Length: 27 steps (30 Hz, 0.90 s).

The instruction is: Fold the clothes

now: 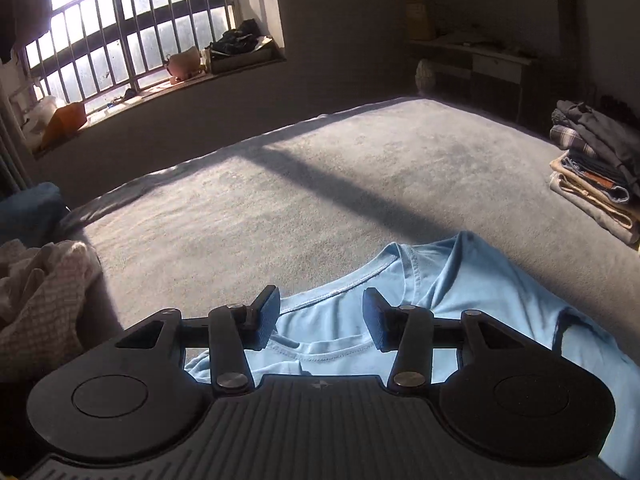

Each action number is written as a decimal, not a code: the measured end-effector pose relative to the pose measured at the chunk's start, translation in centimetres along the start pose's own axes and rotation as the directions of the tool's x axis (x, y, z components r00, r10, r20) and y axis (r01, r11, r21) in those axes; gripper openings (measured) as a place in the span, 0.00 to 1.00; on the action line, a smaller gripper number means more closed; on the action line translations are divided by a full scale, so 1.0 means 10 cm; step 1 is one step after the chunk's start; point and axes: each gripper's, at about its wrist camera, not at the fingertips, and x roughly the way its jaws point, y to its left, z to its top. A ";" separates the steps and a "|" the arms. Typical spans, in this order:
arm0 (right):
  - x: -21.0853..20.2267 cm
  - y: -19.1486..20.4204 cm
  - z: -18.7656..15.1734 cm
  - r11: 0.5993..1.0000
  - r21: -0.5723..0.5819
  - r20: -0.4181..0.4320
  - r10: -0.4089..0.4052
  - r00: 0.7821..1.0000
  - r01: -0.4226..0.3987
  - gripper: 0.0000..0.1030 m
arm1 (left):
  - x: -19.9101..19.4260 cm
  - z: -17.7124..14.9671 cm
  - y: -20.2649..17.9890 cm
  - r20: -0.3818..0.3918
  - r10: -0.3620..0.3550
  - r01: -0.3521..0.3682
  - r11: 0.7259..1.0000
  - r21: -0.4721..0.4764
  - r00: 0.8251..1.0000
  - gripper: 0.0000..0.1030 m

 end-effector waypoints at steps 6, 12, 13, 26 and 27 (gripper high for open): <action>-0.16 -0.05 -0.33 0.988 0.155 -0.010 -0.002 1.000 0.004 0.16 | -1.28 -0.09 0.62 0.062 0.237 -0.237 0.971 -0.002 0.970 0.56; -0.09 -0.18 -0.71 0.957 0.275 -0.075 -0.070 0.995 0.088 0.16 | -1.46 -0.97 0.35 -0.060 0.054 -0.061 0.992 -0.113 0.997 0.56; -0.06 -0.20 -0.79 0.949 0.294 -0.097 -0.084 0.992 0.109 0.16 | -1.41 -1.16 0.23 -0.089 0.004 -0.015 0.992 -0.121 0.996 0.56; 0.14 0.03 -1.89 0.973 0.073 -0.417 -0.169 0.893 0.219 0.16 | -1.39 -2.79 -0.58 -0.405 -0.325 0.264 0.944 -0.199 0.855 0.56; 0.15 0.07 -1.98 0.976 0.042 -0.457 -0.170 0.873 0.212 0.16 | -1.44 -2.89 -0.59 -0.434 -0.324 0.268 0.945 -0.187 0.841 0.56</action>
